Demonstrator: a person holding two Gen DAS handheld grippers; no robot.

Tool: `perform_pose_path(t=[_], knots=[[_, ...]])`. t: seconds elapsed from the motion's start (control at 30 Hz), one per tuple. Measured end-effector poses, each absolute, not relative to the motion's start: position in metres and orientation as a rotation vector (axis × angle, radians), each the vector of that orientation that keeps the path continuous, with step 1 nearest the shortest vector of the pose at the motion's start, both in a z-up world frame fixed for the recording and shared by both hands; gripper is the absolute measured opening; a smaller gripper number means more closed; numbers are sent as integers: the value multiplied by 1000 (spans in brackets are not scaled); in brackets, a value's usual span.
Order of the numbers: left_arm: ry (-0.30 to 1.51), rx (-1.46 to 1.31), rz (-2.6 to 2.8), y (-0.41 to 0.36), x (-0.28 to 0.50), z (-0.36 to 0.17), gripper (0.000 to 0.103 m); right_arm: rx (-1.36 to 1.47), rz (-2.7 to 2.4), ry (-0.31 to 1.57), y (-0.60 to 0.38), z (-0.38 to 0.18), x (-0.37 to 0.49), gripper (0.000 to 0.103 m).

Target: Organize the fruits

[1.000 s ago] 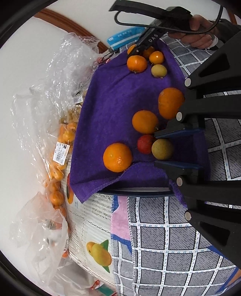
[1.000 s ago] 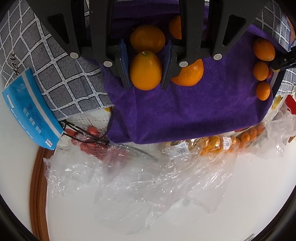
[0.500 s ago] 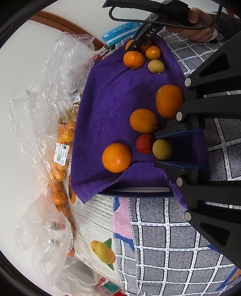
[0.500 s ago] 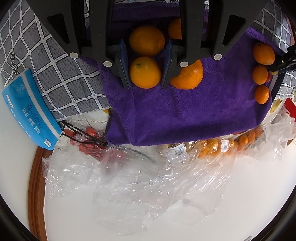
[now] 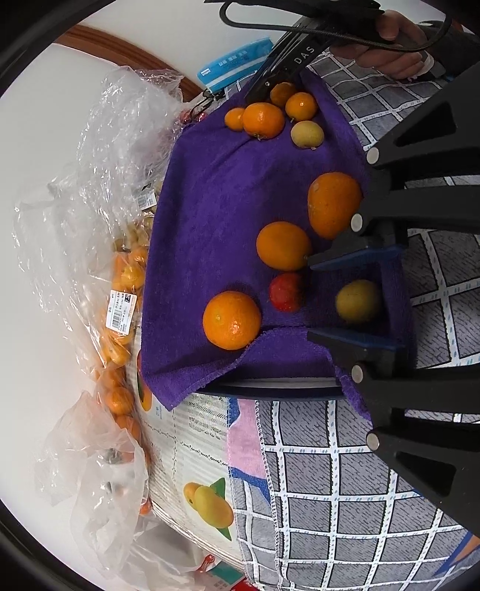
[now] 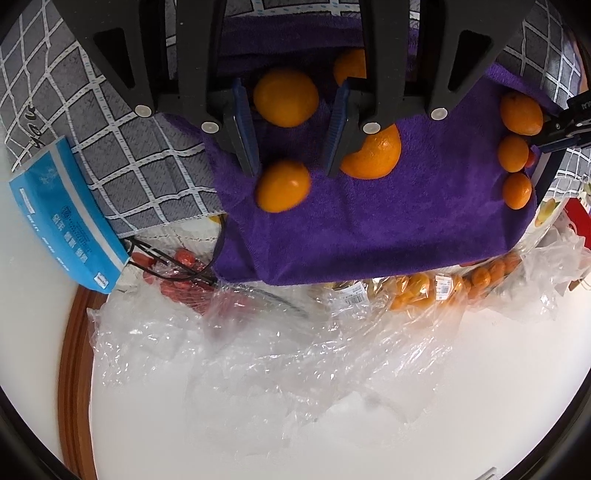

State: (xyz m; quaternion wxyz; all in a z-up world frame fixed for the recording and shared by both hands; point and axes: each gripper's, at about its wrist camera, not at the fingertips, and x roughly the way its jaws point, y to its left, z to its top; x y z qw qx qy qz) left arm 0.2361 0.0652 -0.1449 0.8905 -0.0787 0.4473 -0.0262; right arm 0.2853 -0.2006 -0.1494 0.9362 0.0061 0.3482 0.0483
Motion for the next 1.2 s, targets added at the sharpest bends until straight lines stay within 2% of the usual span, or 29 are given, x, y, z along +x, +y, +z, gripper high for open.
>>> perform_pose_path(t=[0.33, 0.73, 0.77, 0.87, 0.93, 1.0, 1.07, 1.2], knots=[[888, -190, -54, 71, 206, -114, 46, 20, 96, 711, -198, -109, 257, 44], [805, -138, -70, 47, 138, -66, 57, 61, 88, 750, -191, -53, 163, 44], [780, -134, -64, 44, 128, -60, 60, 63, 86, 749, -191, -48, 153, 44], [713, -135, -40, 41, 104, -46, 77, 65, 80, 753, -191, -40, 129, 44], [678, -133, -46, 38, 87, -37, 81, 60, 85, 734, -192, -34, 108, 53], [658, -123, -47, 35, 71, -30, 84, 57, 82, 688, -192, -26, 86, 77], [637, -112, -50, 32, 55, -25, 87, 49, 78, 655, -192, -21, 69, 84], [610, -81, -50, 22, 28, -16, 89, 35, 63, 612, -192, -11, 38, 91]])
